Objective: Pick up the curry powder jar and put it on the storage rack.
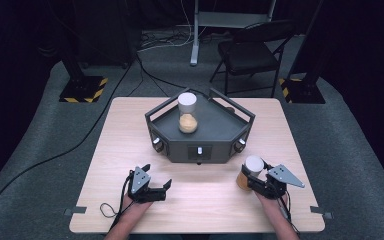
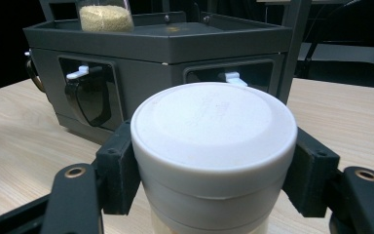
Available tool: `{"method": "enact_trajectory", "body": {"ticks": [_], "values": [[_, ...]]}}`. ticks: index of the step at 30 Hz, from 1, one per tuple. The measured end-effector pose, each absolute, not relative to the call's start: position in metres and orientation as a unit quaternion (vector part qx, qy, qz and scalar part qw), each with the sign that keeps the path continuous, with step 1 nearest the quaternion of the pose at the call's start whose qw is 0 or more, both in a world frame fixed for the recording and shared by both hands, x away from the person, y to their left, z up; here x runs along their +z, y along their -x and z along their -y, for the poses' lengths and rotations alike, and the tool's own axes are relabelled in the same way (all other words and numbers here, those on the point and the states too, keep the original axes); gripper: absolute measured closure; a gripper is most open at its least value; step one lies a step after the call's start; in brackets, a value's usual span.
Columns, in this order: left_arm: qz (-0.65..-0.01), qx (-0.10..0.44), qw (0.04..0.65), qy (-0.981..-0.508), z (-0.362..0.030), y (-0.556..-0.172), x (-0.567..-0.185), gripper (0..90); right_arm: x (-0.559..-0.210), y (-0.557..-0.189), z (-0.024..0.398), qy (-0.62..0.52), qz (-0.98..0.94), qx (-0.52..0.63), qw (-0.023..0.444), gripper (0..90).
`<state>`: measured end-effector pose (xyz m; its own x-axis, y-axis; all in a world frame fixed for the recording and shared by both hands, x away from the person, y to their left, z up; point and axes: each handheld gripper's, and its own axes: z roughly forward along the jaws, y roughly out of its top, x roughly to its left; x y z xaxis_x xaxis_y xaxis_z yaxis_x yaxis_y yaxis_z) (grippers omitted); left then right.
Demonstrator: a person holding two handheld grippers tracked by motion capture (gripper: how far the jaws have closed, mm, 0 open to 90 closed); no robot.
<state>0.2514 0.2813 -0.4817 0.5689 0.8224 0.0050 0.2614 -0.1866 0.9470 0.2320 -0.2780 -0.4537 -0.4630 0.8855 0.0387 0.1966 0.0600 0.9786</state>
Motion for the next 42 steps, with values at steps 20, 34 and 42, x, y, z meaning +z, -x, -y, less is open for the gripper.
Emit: {"method": "enact_trajectory", "body": {"ticks": [20,34,42], "values": [[-0.375,0.274,0.514,-0.721,-0.280,-0.251,-0.482,1.2,-0.449,-0.227,0.277,-0.403,-0.657,0.556,0.312,32.6],[-0.375,0.275,0.513,-0.722,-0.280,-0.251,-0.481,1.1,-0.426,-0.224,0.277,-0.383,-0.663,0.566,0.306,32.6],[-0.375,0.275,0.513,-0.722,-0.280,-0.251,-0.481,1.2,-0.411,-0.226,0.273,-0.370,-0.666,0.570,0.307,32.6]]}}
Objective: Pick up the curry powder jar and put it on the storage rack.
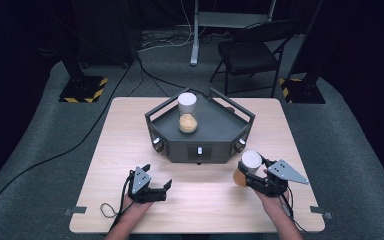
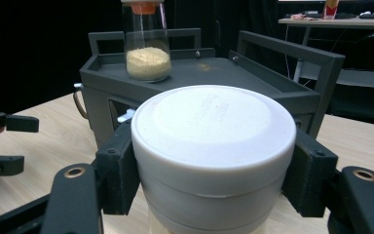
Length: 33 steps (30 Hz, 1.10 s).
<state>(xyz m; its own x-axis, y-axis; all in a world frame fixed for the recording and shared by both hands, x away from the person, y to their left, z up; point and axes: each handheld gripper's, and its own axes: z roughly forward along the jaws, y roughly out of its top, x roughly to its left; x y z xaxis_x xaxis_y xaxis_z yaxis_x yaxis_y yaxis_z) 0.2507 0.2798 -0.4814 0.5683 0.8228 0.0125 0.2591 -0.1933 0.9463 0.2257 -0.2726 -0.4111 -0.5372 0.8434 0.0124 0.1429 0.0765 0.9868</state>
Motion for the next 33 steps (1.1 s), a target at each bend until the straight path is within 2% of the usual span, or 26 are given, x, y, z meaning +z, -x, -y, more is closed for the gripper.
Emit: {"method": "enact_trajectory", "body": {"ticks": [33], "values": [[-0.374,0.275,0.513,-0.722,-0.280,-0.251,-0.481,1.4,-0.357,-0.239,0.260,-0.337,-0.655,0.597,0.318,32.7]]}}
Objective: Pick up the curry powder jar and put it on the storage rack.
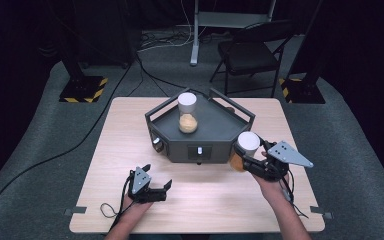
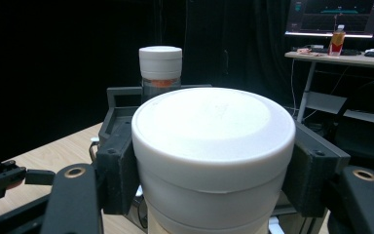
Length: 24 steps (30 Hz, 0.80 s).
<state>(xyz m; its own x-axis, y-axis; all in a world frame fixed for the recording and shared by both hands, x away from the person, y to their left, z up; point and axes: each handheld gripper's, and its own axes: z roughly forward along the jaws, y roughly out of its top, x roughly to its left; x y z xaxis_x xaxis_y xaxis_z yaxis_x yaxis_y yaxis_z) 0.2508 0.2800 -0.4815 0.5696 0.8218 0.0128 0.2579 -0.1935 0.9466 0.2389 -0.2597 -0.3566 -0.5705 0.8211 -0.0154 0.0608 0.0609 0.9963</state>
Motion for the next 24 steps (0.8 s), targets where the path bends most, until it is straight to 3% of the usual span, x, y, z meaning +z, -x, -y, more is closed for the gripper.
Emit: {"method": "enact_trajectory", "body": {"ticks": [24], "values": [[-0.372,0.275,0.514,-0.722,-0.280,-0.251,-0.482,1.5,-0.329,-0.270,0.231,-0.347,-0.647,0.595,0.328,32.7]]}}
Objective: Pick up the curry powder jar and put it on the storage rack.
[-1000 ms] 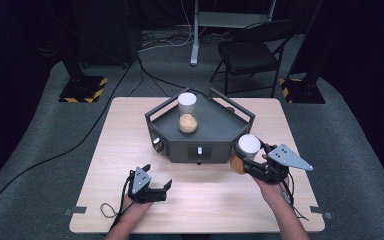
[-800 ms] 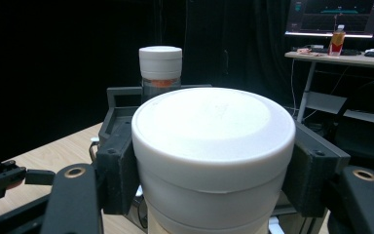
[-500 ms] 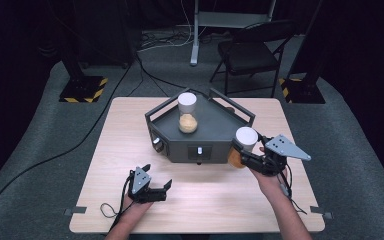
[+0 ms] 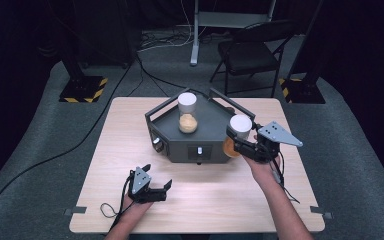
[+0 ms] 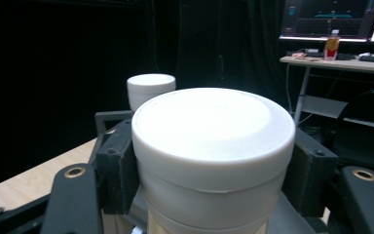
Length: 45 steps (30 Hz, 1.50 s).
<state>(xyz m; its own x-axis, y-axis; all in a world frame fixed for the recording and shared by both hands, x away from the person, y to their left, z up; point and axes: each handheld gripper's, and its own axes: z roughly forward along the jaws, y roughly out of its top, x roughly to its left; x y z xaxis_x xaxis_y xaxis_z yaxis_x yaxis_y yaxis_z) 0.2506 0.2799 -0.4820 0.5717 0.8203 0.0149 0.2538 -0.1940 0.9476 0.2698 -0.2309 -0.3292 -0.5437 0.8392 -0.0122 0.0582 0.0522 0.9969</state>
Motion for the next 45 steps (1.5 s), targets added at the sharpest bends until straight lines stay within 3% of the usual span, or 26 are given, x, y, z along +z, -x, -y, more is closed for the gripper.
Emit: {"method": "enact_trajectory", "body": {"ticks": [45], "values": [[-0.369,0.260,0.523,-0.723,-0.285,-0.255,-0.482,1.7,-0.334,-0.328,0.171,-0.393,-0.600,0.594,0.364,32.7]]}}
